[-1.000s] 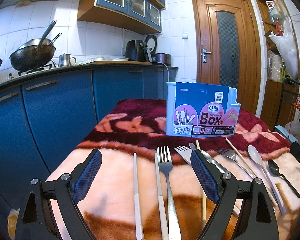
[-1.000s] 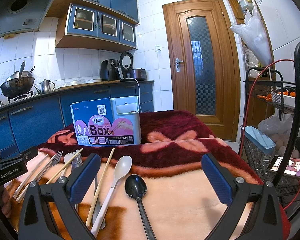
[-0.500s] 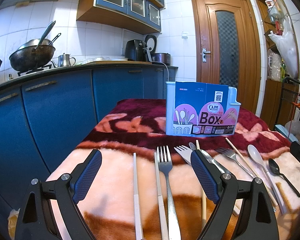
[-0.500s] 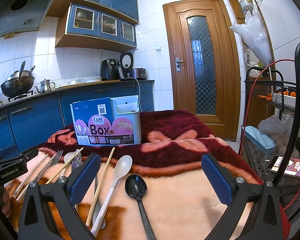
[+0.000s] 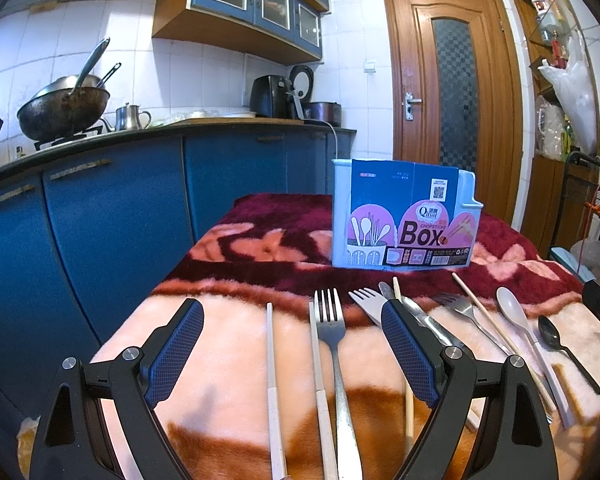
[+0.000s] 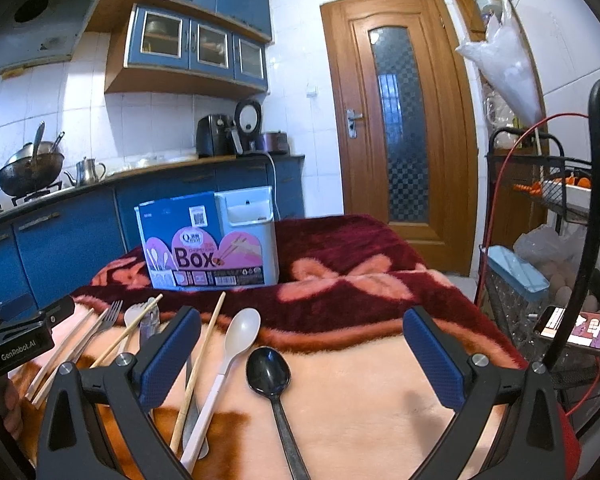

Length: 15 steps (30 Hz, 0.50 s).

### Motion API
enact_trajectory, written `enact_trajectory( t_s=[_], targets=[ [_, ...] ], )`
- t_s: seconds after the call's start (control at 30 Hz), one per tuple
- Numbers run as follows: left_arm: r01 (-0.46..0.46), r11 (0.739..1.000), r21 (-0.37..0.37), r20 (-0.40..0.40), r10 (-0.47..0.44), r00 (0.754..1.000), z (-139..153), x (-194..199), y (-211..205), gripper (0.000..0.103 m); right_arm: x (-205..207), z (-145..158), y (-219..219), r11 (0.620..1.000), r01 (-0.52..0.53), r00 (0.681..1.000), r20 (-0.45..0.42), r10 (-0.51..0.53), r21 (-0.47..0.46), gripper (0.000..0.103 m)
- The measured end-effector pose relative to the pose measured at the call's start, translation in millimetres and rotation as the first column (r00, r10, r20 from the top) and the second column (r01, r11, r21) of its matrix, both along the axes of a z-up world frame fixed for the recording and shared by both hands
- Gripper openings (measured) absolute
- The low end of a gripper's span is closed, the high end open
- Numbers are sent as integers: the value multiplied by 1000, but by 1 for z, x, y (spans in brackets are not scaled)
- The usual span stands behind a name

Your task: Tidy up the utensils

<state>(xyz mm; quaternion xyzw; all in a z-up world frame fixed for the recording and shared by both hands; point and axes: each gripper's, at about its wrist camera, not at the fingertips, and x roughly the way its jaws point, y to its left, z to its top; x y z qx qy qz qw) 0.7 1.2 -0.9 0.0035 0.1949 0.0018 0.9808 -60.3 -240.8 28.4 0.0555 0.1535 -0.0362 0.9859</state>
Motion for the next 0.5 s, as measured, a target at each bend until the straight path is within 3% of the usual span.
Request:
enact_trajectory(
  t_s=[0.27,0.5],
  targets=[
    [25,1000,0,-57,-25,998,7,6,2,91,14,9,-11,998,-43,991,-124,47,35,103],
    [60,997,56,-138,-52,989,26,12,7,91,31,17,-14,996,-92,951,-297,82,-20,103]
  ],
)
